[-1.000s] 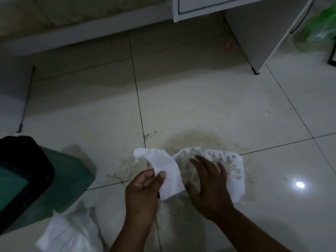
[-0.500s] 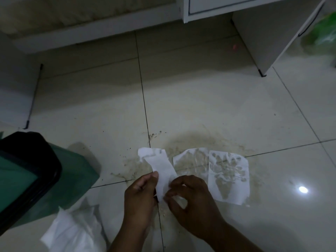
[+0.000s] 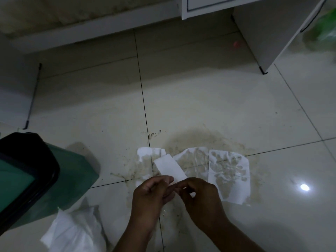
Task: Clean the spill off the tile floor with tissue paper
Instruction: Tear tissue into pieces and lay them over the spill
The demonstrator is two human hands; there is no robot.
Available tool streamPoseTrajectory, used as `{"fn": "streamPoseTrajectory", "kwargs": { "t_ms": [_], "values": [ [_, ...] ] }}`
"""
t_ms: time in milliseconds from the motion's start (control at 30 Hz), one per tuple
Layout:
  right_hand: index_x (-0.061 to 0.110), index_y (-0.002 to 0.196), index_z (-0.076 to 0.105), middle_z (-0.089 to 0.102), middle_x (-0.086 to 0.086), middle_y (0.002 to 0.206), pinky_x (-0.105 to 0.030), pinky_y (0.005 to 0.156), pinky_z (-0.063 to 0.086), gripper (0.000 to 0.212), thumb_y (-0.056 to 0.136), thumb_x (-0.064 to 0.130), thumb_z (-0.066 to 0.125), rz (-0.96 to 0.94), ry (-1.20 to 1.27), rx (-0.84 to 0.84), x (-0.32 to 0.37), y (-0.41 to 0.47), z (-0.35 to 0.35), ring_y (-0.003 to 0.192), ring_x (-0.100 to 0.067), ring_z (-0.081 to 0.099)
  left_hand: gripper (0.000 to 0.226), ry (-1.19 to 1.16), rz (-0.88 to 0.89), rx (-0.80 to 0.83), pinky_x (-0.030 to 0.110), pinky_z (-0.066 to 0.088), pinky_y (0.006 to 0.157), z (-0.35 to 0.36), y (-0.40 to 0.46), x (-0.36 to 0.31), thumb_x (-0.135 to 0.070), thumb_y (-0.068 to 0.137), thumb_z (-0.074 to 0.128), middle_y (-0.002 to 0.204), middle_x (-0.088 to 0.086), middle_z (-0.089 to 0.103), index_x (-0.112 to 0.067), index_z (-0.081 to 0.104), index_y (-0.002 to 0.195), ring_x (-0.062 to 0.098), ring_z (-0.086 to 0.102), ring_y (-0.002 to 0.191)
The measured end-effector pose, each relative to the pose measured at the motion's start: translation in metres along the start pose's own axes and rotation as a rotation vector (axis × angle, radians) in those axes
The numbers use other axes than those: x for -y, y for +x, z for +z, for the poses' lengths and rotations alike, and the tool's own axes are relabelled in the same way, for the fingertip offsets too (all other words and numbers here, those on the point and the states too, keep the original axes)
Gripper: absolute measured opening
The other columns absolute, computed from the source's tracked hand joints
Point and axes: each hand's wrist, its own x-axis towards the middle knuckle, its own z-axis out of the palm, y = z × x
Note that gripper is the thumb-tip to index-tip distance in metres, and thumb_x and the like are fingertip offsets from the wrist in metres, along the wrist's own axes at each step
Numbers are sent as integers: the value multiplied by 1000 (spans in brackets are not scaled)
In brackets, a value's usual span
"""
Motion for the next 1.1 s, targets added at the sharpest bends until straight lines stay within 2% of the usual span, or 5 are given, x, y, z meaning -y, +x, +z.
{"fn": "streamPoseTrajectory", "kwargs": {
  "t_ms": [200,467,667,800,1100],
  "values": [
    [34,129,51,51,9,128,-36,87,52,73,65,63,70,75,-465,149,-16,10,2,109,-17,56,12,100,-46,-100,26,61,66,-1,12,21,-13,87,75,92,5,79,-24,80,90,19,77,85],
    [20,111,69,64,-4,115,-44,87,45,30,83,31,64,-109,-807,169,-26,21,32,100,-28,60,15,280,14,-229,46,59,92,-10,24,33,-21,87,73,96,-15,75,-34,78,92,12,70,96],
    [27,100,70,66,5,104,-34,80,50,16,86,33,65,-39,-433,10,-16,28,30,94,-18,60,23,309,28,-268,49,57,94,-9,34,25,-25,90,67,106,-18,66,-36,66,110,12,64,103],
    [32,96,68,64,20,93,-6,74,42,9,90,38,66,19,-9,-2,-3,21,21,87,3,60,30,236,9,-237,50,58,93,-10,37,22,-31,91,66,117,-5,66,-42,56,118,17,65,104],
    [24,85,78,74,9,86,-11,69,47,15,92,31,67,216,235,236,20,5,3,79,0,67,14,78,-96,-125,28,60,62,-14,25,17,-29,93,66,99,-3,79,-35,74,102,16,77,85]
  ]
}}
